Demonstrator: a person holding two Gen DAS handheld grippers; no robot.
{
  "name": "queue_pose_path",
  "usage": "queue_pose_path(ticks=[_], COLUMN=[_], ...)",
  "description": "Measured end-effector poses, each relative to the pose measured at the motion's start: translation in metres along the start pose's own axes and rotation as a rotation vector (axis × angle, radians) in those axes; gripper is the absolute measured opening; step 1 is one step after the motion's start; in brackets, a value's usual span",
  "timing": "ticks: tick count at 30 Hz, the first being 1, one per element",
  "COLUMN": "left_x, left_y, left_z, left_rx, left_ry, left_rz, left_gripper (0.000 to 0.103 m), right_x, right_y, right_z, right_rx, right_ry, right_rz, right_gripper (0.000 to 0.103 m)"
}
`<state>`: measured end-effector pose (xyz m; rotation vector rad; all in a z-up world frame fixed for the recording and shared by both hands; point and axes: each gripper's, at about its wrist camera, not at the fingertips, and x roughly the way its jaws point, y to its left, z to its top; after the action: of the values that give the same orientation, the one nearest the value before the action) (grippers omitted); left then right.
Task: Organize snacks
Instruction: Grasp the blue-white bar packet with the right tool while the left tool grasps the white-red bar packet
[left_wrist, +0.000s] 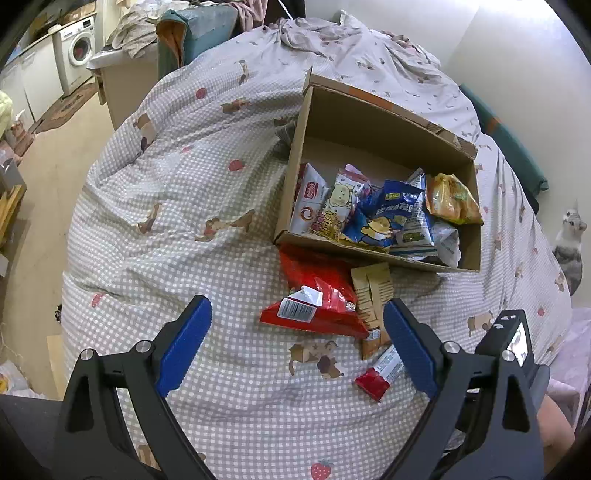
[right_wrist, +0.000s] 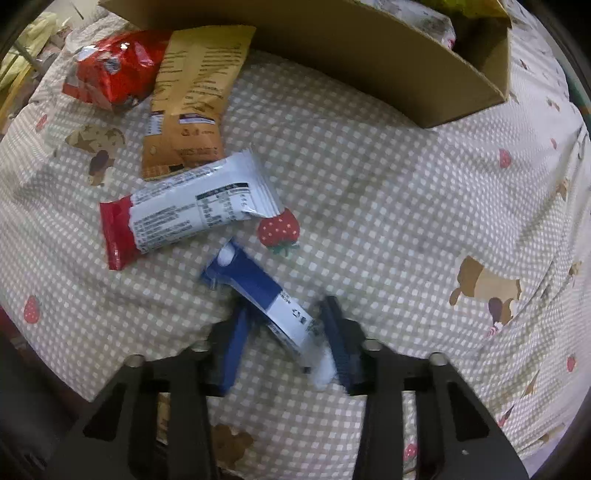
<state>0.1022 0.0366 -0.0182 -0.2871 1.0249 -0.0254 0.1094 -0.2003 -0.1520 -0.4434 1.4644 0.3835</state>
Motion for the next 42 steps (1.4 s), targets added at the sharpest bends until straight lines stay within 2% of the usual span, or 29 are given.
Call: queue_pose_path(ticks=[3,7,13,17,19,23,28,31,35,38,40,42], left_x=[0.003,0.01,0.027,0.048,0.057,0.067,0.088,0.102,0.122,0.132,0.136,0.141], left_y=[-0.002,-0.011,-0.043,-0.077,-0.095,-0.116,-0.147,-0.161,-0.18,-0.188,-0.191,-0.192], left_z=[-0.002,-0.008,-0.028,-0.049,-0.059,-0.064,-0.07,-0.076,-0.086,-0.088,-0.088,-0.085], left_rx=[0.015,0.054,0.18,0.322,0.389,0.406,0.445,0.473,0.531,0.558,0.573,0.569], left_ry=[0.005,0.029,0.098,0.182,0.215,0.22,0.261,0.291,0.329,0.331,0.322,0.321], left_rz=[0.011,0.01,0.016,0.018,0.012,0.0,-0.023,-0.038,-0.027,0.007,0.028,0.054], left_gripper=[0.092,0.092,0.092,0.092,0.092,0.092,0.082,0.068,0.055,0.052,0.044,0.03], right_x=[-0.005,-0.021,-0.057,-0.071,-0.074,-0.07,-0.073,-0.076,-0.08,-0.083,-0.083,-0.084], right_y=[0.008,0.004,-0.028,-0.061,-0.071,-0.095,-0.097,-0.11,-0.115,-0.115,-0.114,-0.113], right_z=[-0.003,-0.01,-0.022,-0.027,-0.027,-0.032,-0.041,-0.042,-0.043,-0.042,-0.042,-0.041], right_rx=[-0.016,0.024,0.192,0.407,0.468,0.533,0.576,0.611,0.629,0.625,0.624,0.621], right_ry=[-0.012,-0.05,-0.178,-0.272,-0.293,-0.307,-0.326,-0.345,-0.365,-0.374,-0.38,-0.381], right_rz=[0.014,0.066,0.242,0.363,0.368,0.345,0.347,0.358,0.37,0.374,0.377,0.38], right_gripper=[0.018,0.017,0.017,0.017,0.017,0.017,0.017,0.017,0.017,0.017,0.017,0.017])
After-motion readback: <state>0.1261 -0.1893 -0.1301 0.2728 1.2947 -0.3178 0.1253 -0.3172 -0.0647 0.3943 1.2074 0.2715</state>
